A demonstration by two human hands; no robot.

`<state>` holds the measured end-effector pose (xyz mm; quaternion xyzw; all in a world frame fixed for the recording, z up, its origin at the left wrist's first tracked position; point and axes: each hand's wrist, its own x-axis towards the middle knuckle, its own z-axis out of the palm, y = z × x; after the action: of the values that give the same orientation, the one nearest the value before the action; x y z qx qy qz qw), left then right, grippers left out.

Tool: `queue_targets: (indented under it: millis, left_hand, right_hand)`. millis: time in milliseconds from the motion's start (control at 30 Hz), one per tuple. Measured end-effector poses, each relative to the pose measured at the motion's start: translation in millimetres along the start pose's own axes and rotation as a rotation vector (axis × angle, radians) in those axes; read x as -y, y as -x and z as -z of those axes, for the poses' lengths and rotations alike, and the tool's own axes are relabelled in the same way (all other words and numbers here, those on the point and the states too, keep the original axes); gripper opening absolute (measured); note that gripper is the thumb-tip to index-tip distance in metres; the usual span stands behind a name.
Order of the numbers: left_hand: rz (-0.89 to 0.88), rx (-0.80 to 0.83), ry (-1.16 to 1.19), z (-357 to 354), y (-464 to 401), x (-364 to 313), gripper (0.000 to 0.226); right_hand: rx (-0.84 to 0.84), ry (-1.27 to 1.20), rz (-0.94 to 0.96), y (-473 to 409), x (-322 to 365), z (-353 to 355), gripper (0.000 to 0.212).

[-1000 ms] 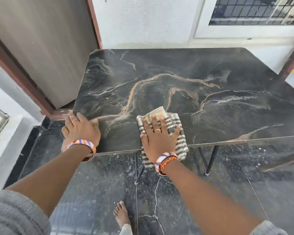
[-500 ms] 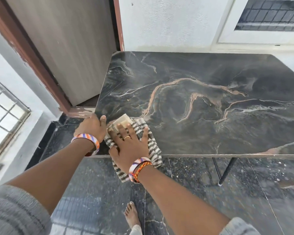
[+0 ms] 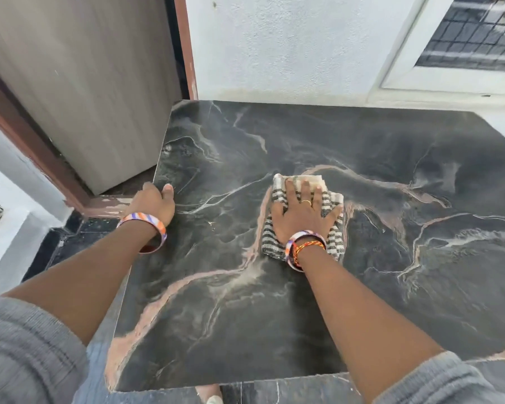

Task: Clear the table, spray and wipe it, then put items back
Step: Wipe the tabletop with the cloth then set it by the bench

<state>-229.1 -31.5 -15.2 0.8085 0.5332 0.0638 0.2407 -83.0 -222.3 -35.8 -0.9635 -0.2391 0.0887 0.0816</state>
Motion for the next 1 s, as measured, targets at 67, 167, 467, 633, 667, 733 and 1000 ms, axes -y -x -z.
queue_targets:
  millis: [67,167,467,633,667,733,1000]
  left_hand:
    - [0.028,0.028,0.046,-1.7,-40.1,-8.4,0.05]
    - [0.068,0.049,0.084,-5.7,-98.3,-19.1,0.049]
    - [0.064,0.145,0.352,-17.3,-178.0,-29.0,0.05]
    - [0.112,0.13,0.457,-25.6,-180.7,-23.2,0.051]
    - [0.11,0.135,0.48,-25.1,-179.6,-22.9,0.051]
    - [0.1,0.136,0.518,-23.7,-177.6,-22.7,0.051]
    - [0.097,0.144,0.507,-22.4,-175.3,-23.8,0.05]
  right_hand:
    - [-0.019,0.023,-0.06,-41.4,5.1,3.6,0.058]
    - [-0.031,0.025,-0.132,-108.0,19.1,9.3,0.059]
    - [-0.04,0.041,-0.229,-242.4,55.1,24.3,0.061]
    - [-0.021,0.107,-0.168,-263.0,87.0,20.1,0.064]
    - [-0.018,0.127,-0.13,-262.7,96.2,17.2,0.065]
    - [-0.009,0.153,-0.027,-259.8,120.0,11.8,0.065]
    - [0.043,0.193,0.585,-233.3,245.2,-17.4,0.06]
